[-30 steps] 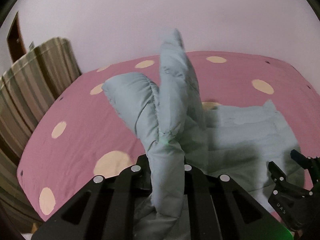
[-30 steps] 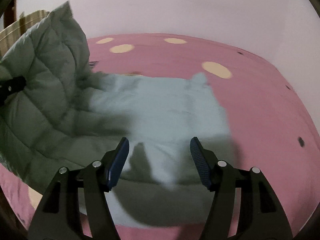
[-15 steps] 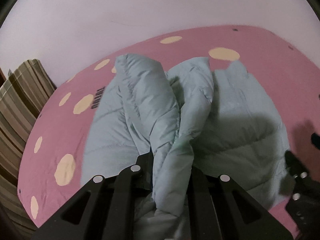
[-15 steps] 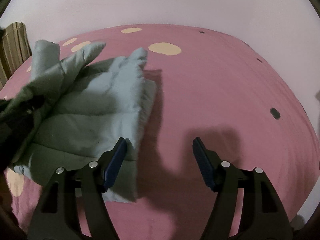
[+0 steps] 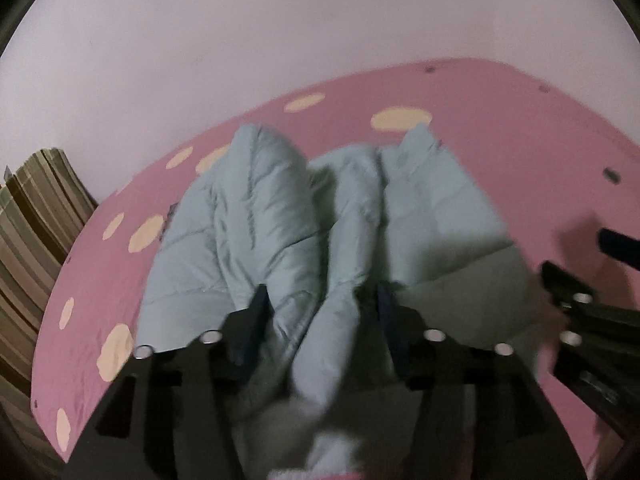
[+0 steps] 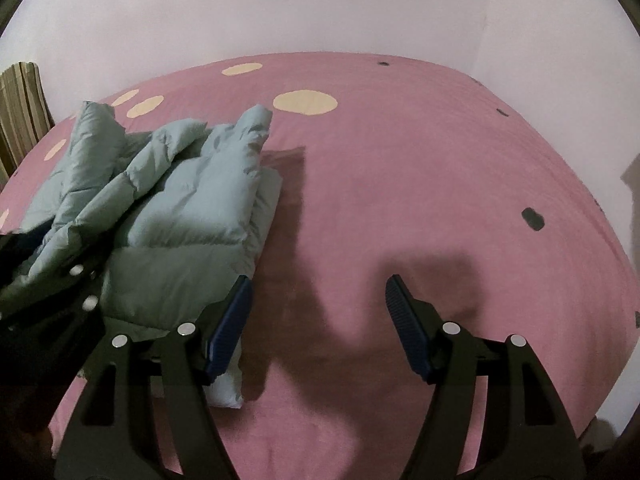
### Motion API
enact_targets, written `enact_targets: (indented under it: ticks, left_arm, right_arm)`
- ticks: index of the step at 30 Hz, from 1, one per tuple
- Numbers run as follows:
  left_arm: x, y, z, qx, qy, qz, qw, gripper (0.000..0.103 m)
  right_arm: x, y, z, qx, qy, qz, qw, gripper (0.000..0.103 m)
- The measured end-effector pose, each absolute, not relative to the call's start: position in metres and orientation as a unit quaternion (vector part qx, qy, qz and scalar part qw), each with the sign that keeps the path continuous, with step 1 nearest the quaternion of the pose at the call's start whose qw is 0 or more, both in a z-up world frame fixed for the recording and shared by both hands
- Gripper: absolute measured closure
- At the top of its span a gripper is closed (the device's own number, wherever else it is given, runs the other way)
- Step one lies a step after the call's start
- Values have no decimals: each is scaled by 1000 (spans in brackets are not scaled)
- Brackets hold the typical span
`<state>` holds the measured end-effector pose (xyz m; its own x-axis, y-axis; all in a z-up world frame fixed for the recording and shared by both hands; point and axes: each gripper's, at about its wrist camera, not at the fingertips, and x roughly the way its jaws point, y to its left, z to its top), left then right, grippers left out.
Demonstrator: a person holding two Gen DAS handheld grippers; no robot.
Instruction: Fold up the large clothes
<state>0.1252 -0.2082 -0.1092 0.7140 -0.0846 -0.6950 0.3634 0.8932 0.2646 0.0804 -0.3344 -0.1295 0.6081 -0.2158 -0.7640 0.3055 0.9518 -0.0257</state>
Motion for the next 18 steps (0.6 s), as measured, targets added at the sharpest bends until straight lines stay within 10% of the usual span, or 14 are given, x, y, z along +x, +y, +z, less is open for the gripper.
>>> enact_targets:
  ticks: [10,18]
  left_arm:
    - [102,-127,-40,135,288,-89,944,35]
    - [157,-22,-80,86,355,36,930,35]
  right_arm:
    - [85,-308,-107,45,404,-124,905,35]
    - [115,-250,-87,13,396,-77,915,34]
